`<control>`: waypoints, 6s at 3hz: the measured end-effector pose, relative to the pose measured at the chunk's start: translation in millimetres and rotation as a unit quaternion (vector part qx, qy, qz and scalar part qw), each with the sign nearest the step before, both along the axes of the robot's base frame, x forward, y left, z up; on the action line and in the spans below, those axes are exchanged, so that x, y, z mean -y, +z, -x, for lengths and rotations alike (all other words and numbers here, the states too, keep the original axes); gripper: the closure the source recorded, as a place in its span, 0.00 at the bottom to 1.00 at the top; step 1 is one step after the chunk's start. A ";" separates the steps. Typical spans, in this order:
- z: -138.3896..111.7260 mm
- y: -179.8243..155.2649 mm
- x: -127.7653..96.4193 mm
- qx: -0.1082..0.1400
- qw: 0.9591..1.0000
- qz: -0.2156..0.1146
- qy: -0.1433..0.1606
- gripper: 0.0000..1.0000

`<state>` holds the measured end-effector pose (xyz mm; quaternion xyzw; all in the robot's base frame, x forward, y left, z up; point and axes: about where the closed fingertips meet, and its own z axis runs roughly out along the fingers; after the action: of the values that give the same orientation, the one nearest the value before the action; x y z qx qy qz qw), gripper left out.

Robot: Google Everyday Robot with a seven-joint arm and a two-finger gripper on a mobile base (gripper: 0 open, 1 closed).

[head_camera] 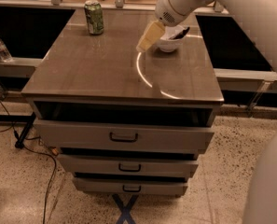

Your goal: Pick rxbar chocolate from white bowl and place on counter

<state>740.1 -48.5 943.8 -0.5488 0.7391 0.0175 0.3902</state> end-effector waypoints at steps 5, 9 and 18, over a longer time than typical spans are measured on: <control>-57.6 -40.5 111.0 -0.014 0.987 -0.020 -0.160 0.00; -45.2 -52.0 96.5 -0.040 0.990 -0.038 -0.132 0.04; 1.4 10.0 -3.3 -0.020 0.993 -0.103 0.046 1.00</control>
Offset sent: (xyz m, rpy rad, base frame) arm 0.0713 -0.0681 -0.0351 0.0848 0.0017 -0.2516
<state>738.7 -45.2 953.8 -0.5388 0.7148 0.1228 0.4286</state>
